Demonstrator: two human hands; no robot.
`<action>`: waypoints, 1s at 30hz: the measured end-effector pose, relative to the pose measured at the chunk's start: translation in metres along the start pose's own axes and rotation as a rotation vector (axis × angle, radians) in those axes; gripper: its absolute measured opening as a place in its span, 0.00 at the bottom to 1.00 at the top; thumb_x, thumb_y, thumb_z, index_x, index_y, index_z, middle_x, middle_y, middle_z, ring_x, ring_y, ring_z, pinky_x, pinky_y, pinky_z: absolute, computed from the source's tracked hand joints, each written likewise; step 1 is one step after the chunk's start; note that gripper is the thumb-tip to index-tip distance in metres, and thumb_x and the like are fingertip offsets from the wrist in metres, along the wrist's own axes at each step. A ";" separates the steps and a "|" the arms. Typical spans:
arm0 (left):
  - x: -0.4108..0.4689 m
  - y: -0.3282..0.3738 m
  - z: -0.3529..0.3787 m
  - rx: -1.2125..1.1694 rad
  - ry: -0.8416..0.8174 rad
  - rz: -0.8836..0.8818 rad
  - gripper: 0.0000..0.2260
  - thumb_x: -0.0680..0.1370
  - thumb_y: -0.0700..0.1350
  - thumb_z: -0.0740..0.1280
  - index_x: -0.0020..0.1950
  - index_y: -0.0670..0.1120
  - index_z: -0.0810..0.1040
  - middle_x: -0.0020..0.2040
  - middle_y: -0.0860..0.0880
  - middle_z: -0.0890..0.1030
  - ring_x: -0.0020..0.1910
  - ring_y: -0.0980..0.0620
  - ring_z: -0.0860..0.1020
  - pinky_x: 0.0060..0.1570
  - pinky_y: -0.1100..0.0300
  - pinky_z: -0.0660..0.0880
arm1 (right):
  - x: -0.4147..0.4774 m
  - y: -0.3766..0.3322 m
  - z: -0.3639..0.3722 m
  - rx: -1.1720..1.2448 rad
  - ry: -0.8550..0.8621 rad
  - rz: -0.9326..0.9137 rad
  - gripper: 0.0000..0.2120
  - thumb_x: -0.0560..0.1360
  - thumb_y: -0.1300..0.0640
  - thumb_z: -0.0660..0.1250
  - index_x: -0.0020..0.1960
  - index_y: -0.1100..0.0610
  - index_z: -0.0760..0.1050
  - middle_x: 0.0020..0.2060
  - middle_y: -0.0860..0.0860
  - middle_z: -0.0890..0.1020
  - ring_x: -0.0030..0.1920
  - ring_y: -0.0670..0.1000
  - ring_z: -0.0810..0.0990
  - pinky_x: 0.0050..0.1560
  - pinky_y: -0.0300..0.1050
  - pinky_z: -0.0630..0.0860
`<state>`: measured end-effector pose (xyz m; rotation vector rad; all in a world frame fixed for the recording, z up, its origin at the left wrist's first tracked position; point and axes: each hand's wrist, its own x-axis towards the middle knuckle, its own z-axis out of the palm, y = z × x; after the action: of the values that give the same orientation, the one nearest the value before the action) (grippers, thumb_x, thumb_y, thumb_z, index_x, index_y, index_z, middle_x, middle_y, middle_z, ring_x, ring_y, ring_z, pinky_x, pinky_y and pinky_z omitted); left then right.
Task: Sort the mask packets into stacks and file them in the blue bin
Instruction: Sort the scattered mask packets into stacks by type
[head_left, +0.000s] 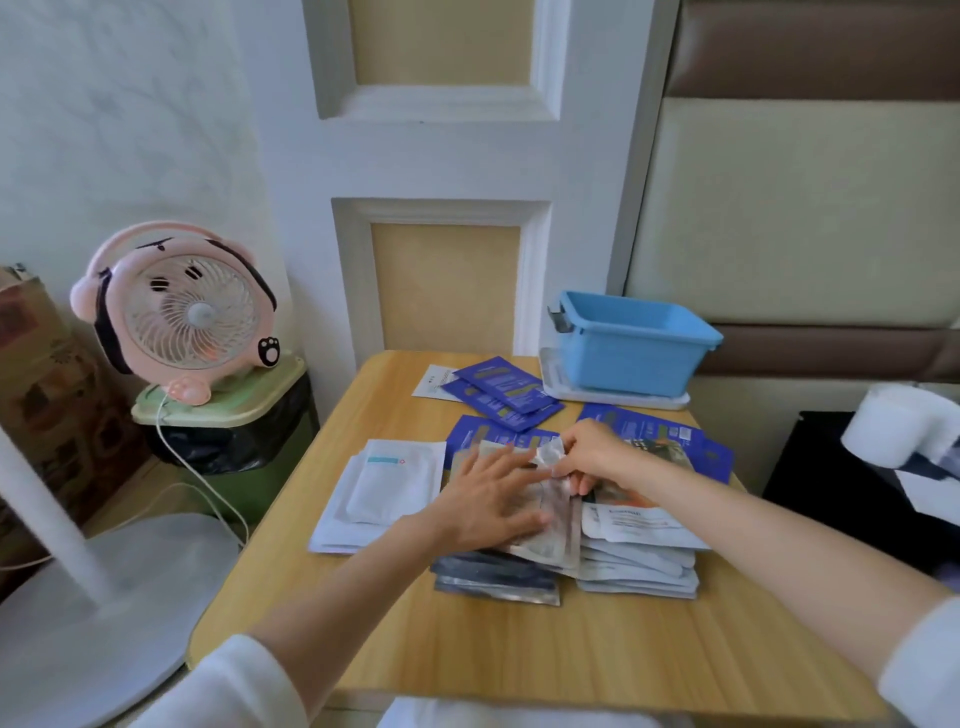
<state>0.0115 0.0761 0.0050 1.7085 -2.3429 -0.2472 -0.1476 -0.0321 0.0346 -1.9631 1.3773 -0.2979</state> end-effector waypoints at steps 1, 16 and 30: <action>0.000 0.001 0.007 0.045 -0.028 -0.016 0.34 0.69 0.72 0.46 0.74 0.62 0.58 0.77 0.55 0.53 0.76 0.53 0.47 0.74 0.46 0.44 | 0.001 0.000 0.000 -0.043 -0.018 -0.010 0.08 0.71 0.64 0.72 0.41 0.60 0.72 0.26 0.56 0.79 0.20 0.46 0.77 0.22 0.36 0.71; -0.007 0.009 0.022 0.112 -0.010 -0.107 0.34 0.67 0.72 0.42 0.73 0.65 0.55 0.77 0.57 0.50 0.76 0.54 0.45 0.68 0.33 0.48 | 0.077 -0.007 0.010 -0.497 0.048 -0.078 0.24 0.72 0.48 0.70 0.61 0.63 0.75 0.59 0.59 0.78 0.59 0.57 0.76 0.58 0.50 0.73; 0.021 -0.091 -0.062 -0.197 0.157 -0.291 0.13 0.77 0.56 0.64 0.58 0.53 0.78 0.59 0.54 0.79 0.57 0.51 0.77 0.57 0.56 0.72 | 0.159 -0.084 0.068 -0.368 0.016 -0.383 0.32 0.75 0.45 0.65 0.74 0.54 0.60 0.73 0.54 0.63 0.73 0.55 0.62 0.69 0.52 0.62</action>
<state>0.1057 0.0280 0.0416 1.8895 -1.8892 -0.3666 0.0154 -0.1299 0.0085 -2.5385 1.1159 -0.2472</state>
